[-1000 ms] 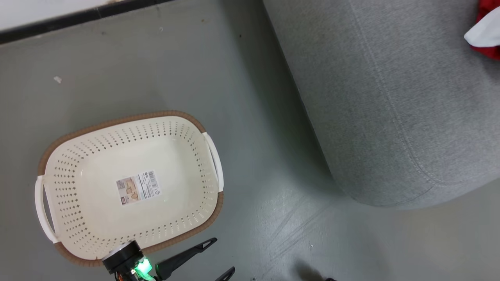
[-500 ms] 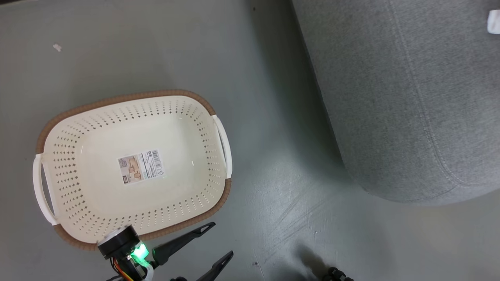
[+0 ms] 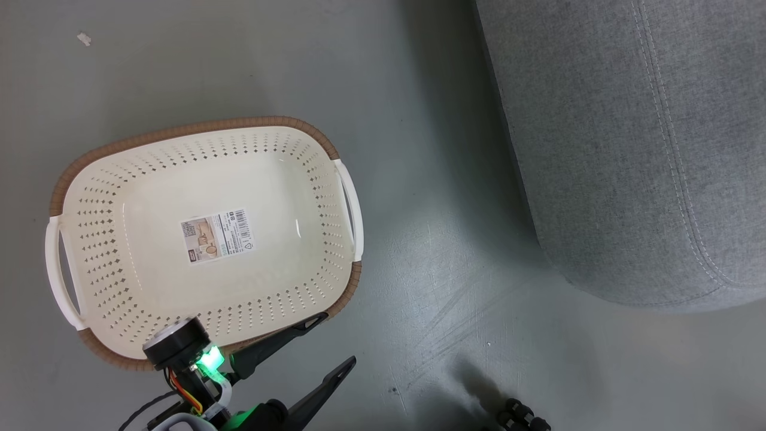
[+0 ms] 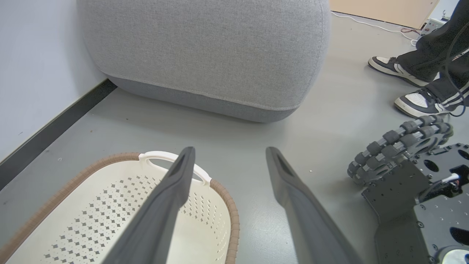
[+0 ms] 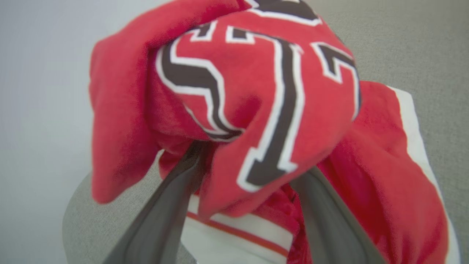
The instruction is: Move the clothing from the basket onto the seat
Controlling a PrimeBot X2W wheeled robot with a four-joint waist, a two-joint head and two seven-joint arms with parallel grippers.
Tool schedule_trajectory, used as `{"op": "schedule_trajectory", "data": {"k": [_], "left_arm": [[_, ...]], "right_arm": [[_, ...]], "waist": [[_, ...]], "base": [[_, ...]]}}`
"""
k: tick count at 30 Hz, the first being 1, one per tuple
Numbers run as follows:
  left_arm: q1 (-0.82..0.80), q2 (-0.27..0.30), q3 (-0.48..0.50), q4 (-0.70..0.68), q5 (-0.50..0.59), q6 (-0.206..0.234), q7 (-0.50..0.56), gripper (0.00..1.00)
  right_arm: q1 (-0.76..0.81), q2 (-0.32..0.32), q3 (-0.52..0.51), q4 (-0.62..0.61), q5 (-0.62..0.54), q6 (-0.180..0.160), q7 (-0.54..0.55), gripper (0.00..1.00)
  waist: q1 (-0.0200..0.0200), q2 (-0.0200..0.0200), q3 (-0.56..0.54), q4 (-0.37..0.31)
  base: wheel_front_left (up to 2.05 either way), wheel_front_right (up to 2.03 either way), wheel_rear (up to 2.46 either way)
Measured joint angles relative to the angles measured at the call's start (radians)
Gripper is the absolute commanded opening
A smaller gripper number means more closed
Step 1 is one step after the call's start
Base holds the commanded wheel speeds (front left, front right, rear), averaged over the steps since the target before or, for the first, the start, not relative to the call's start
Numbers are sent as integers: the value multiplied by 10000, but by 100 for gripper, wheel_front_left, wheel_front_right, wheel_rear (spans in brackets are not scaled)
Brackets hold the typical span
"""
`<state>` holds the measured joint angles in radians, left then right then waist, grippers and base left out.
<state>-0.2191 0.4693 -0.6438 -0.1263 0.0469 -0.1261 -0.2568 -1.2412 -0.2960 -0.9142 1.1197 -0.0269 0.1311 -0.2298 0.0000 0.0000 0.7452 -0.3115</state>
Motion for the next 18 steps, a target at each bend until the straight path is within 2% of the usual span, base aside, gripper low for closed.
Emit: {"op": "schedule_trajectory", "data": {"k": [3,13,18], "left_arm": [[-12,0,-25,13,0,2,0,100],[-243,-59,-123,132,-2,0,0,100],[-503,-270,-199,161,-4,0,0,100]], "right_arm": [[9,230,-215,27,-251,0,-4,100],[8,424,-1037,-96,-897,0,-176,100],[34,456,-1277,-174,-1338,0,-178,100]], "waist": [[0,0,10,-14],[0,0,-81,-30],[0,0,-188,-38]], "base": [[0,0,0],[0,0,0],[0,0,0]]}}
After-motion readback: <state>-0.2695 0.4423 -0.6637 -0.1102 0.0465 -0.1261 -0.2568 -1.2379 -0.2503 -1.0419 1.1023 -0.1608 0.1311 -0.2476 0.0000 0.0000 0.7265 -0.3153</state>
